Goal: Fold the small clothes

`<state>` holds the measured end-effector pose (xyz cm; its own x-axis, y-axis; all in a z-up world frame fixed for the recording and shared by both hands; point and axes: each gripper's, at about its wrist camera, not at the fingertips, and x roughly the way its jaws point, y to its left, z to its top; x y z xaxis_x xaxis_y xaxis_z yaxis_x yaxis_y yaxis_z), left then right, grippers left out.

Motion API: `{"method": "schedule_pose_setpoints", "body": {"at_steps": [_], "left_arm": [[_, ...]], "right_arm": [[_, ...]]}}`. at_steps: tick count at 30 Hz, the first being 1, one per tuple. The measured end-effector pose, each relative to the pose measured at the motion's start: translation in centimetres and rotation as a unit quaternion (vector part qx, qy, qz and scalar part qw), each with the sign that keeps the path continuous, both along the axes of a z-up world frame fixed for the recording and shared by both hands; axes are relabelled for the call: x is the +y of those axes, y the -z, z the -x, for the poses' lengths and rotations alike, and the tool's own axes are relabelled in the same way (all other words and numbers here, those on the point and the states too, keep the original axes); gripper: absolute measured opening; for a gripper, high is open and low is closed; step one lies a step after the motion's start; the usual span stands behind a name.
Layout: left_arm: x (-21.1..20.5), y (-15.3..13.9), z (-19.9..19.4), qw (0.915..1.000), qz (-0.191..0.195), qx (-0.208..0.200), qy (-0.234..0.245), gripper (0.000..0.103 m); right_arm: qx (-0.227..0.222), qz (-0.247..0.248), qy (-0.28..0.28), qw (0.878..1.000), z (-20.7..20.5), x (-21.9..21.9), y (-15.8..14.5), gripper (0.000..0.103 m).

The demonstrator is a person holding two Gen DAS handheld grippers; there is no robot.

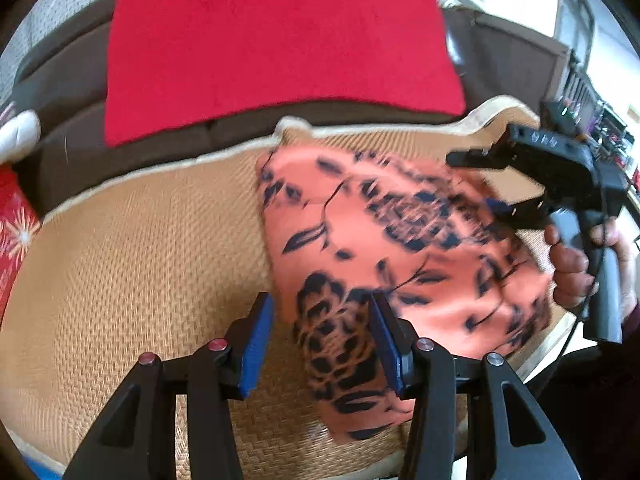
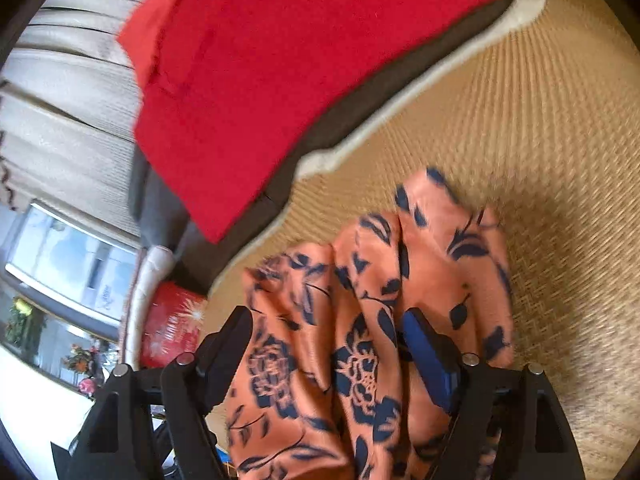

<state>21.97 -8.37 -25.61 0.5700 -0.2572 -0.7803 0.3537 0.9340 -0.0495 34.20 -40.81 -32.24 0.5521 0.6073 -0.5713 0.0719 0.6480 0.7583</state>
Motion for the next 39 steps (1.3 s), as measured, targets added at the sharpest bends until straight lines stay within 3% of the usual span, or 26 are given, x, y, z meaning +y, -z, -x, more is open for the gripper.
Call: {"method": "schedule_pose_setpoints", "body": {"at_steps": [2, 3, 4, 5, 8, 14, 17, 19, 21, 23, 25, 27, 29, 31, 33, 36, 38, 39], "left_arm": [[0.2, 0.6, 0.1, 1.0000, 0.002, 0.006, 0.004, 0.050], [0.2, 0.6, 0.2, 1.0000, -0.002, 0.005, 0.006, 0.050], [0.1, 0.7, 0.3, 0.9999, -0.006, 0.003, 0.008, 0.050], [0.1, 0.8, 0.3, 0.9999, -0.007, 0.003, 0.010, 0.050], [0.6, 0.6, 0.2, 1.0000, -0.001, 0.008, 0.005, 0.050], [-0.8, -2.3, 0.9, 0.9992, 0.011, -0.030, 0.023, 0.050], [-3.4, -3.1, 1.0, 0.9978, 0.002, -0.049, 0.046, 0.050], [-5.8, -1.7, 0.2, 0.9973, -0.031, -0.035, 0.056, 0.050], [-7.4, 0.7, -0.6, 0.9959, -0.065, -0.012, 0.061, 0.050], [-8.2, 2.2, -0.6, 0.9939, -0.094, -0.015, 0.054, 0.051], [-8.1, 1.8, -0.2, 0.9940, -0.089, -0.024, 0.059, 0.053], [-7.7, 1.7, -0.3, 0.9943, -0.084, -0.019, 0.063, 0.053], [-7.1, 1.8, -0.4, 0.9955, -0.072, -0.012, 0.059, 0.054], [-6.9, 2.0, -0.2, 0.9962, -0.066, -0.014, 0.055, 0.054], [-7.0, 2.2, 0.0, 0.9952, -0.076, -0.022, 0.058, 0.054], [-6.9, 2.4, 0.1, 0.9948, -0.079, -0.025, 0.060, 0.054], [-7.2, 2.7, -0.4, 0.9951, -0.074, -0.021, 0.062, 0.054], [-7.2, 2.7, -0.5, 0.9948, -0.075, -0.022, 0.065, 0.055]], "right_arm": [[-0.019, 0.018, -0.019, 0.999, -0.1, 1.8, -0.5, 0.066], [-0.025, 0.019, -0.041, 0.999, -0.2, 3.2, -0.8, 0.043], [-0.024, 0.041, -0.068, 0.997, -0.4, 5.1, -0.9, 0.032], [-0.026, 0.065, -0.074, 0.995, -0.3, 6.1, -1.1, 0.032], [-0.043, 0.137, -0.078, 0.987, 0.1, 8.6, -1.8, 0.015], [-0.120, 0.118, -0.016, 0.986, 3.7, 4.5, -5.8, 0.010], [-0.134, 0.106, 0.024, 0.985, 5.4, 1.5, -6.8, 0.010], [-0.111, 0.092, 0.038, 0.989, 5.3, -1.0, -5.4, 0.010], [-0.046, 0.081, 0.030, 0.995, 4.0, -2.0, -2.7, 0.011], [0.017, 0.057, 0.032, 0.998, 2.6, -2.9, 0.1, 0.017], [0.019, 0.030, 0.039, 0.999, 2.6, -3.7, 0.0, 0.018], [-0.010, 0.045, 0.060, 0.997, 3.4, -4.4, -1.4, 0.018], [-0.068, 0.054, 0.076, 0.993, 4.5, -4.4, -3.7, 0.018], [-0.116, 0.053, 0.063, 0.990, 4.9, -3.2, -5.6, 0.018], [-0.133, 0.060, 0.027, 0.989, 4.3, -1.4, -6.5, 0.018], [-0.090, 0.079, -0.004, 0.993, 1.0, 1.3, -5.1, 0.018], [-0.020, 0.083, -0.015, 0.996, -1.7, 2.3, -2.3, 0.018], [0.030, 0.100, -0.007, 0.995, -2.9, 2.4, -0.3, 0.012]]}}
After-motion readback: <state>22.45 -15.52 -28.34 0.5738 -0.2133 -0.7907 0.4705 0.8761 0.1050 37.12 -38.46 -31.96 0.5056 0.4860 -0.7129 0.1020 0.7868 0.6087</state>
